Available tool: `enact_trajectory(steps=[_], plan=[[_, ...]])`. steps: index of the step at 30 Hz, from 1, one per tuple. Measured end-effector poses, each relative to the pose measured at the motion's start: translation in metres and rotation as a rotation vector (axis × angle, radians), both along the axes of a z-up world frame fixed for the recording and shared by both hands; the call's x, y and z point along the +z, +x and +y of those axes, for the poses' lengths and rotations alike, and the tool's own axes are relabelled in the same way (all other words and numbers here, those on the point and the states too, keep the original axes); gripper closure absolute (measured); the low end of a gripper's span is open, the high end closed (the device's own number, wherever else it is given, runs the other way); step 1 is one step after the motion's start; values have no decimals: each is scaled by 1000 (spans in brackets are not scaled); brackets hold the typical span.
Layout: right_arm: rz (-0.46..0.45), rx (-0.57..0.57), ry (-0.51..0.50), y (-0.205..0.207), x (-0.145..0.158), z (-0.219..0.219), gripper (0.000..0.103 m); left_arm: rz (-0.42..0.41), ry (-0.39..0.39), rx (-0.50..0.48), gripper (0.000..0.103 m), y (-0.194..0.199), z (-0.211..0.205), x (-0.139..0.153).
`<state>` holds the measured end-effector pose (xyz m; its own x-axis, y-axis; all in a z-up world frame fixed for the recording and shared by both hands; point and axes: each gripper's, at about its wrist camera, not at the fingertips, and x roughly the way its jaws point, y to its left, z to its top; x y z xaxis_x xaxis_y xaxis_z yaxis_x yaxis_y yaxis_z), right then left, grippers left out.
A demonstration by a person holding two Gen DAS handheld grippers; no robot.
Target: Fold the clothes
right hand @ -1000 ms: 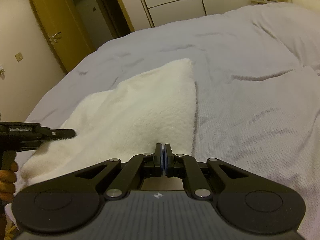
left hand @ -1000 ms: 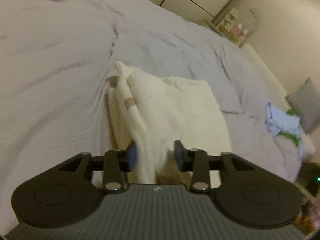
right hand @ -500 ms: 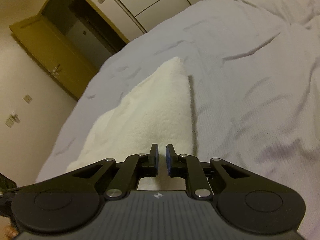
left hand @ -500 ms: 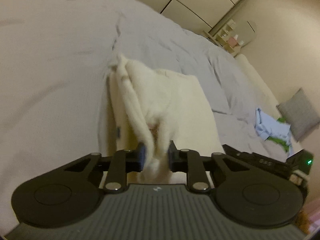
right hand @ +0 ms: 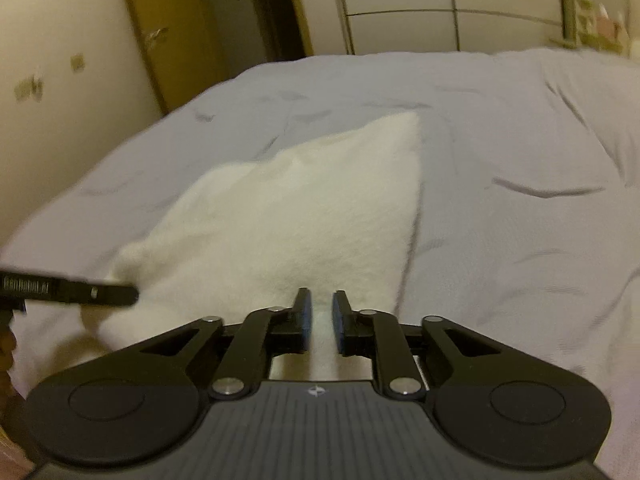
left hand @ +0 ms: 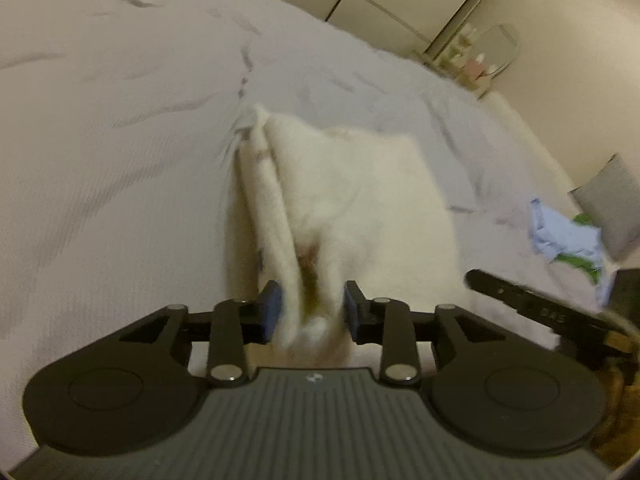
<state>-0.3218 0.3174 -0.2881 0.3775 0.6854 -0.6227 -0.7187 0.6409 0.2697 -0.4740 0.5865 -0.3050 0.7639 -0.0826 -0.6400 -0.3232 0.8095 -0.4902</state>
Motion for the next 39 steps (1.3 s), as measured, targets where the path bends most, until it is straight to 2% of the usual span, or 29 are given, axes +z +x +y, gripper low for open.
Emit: enact_trajectory(steps=[1,3,8,10,13,15,16,17,18,19,20,21,23,26,28,30,32,34,36,39], plan=[[23,-8,24,6,2,-5,74,-13,-13,-7,65,-1,5,5],[78,-28,84,22,3,-16,69,-16,-19,-4,47,6,13,12],[231,-129,237,70,-4,-33,67,1,-96,16,46,47,43,3],[251,-165,238,86,-8,-32,67,9,-125,23,46,66,54,-2],[269,-184,205,99,-18,-23,67,38,-111,-16,51,99,57,-9],[280,-193,184,106,-25,-16,67,51,-34,-40,78,113,50,-7],[280,-195,180,107,-29,-14,68,39,-9,-44,85,108,49,-8],[276,-190,181,106,-31,-13,74,26,15,-47,88,103,48,-8],[269,-181,183,105,-32,-12,79,14,39,-50,88,98,47,-8],[256,-165,181,103,-33,-9,90,1,64,-53,89,93,46,-9],[237,-144,176,100,-32,-4,94,-11,88,-56,89,88,45,-9],[213,-126,159,96,-32,1,94,-24,113,-59,88,83,44,-10],[157,-98,104,90,-33,12,94,-6,104,-44,87,84,50,-31],[72,-55,22,81,-36,27,94,-25,7,-11,82,82,65,-44],[37,-38,-16,78,-36,33,94,-7,17,-21,81,80,66,-38],[68,-57,5,83,-32,26,91,-23,45,-9,83,73,65,-20],[70,-86,58,82,-23,11,80,-56,64,2,86,66,64,0],[75,-106,124,80,-14,-5,79,-107,75,11,86,60,63,21],[96,-103,190,75,-8,-15,79,-116,100,-58,86,62,45,32],[68,-65,198,54,-1,-15,79,-88,155,-174,85,59,13,31]])
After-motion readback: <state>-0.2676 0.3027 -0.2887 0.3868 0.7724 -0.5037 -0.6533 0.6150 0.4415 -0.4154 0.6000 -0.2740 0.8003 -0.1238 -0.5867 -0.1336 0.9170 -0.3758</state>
